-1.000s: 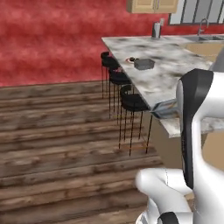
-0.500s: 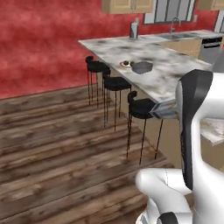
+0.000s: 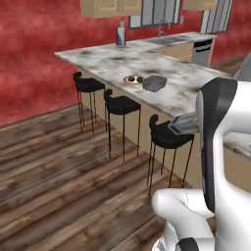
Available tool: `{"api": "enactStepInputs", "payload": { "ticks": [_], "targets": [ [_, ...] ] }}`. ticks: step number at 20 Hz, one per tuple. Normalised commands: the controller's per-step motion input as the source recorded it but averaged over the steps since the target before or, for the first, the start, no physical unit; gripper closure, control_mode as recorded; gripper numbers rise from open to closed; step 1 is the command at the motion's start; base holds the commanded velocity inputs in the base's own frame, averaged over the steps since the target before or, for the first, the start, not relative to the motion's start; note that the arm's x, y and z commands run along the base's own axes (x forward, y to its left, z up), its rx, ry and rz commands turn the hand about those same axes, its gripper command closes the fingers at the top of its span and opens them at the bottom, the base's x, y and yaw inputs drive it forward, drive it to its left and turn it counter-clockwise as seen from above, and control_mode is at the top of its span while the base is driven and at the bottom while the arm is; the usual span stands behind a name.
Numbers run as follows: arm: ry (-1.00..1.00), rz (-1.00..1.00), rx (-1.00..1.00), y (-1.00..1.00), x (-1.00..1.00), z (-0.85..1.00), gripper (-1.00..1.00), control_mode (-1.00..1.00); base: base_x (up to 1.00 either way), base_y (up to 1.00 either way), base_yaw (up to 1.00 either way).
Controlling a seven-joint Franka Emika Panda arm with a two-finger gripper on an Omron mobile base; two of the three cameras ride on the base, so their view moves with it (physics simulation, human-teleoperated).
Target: Retrieve the tupperware and aluminum foil from the cabinet and place them on the dining counter near the plate with lime and squash to prepare for storing leftovers.
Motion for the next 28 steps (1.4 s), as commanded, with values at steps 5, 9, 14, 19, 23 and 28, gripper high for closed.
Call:
{"api": "enactStepInputs", "payload": {
  "ticks": [5,9,14,19,23,28],
  "targets": [
    [0.00,0.00,0.00,0.00,0.00,0.00,1.00,1.00,0.95,0.99,-0.41],
    [0.00,0.00,0.00,0.00,0.00,0.00,1.00,1.00,0.87,0.95,-0.44],
    [0.00,0.00,0.00,0.00,0.00,0.00,1.00,1.00,0.84,0.89,-0.49],
    [0.00,0.00,0.00,0.00,0.00,0.00,1.00,1.00,0.77,0.95,-0.51],
    [0.00,0.00,0.00,0.00,0.00,0.00,1.00,1.00,0.65,1.00,-0.51],
    [0.00,0.00,0.00,0.00,0.00,0.00,1.00,1.00,0.62,0.98,-0.51]
  ]
}}
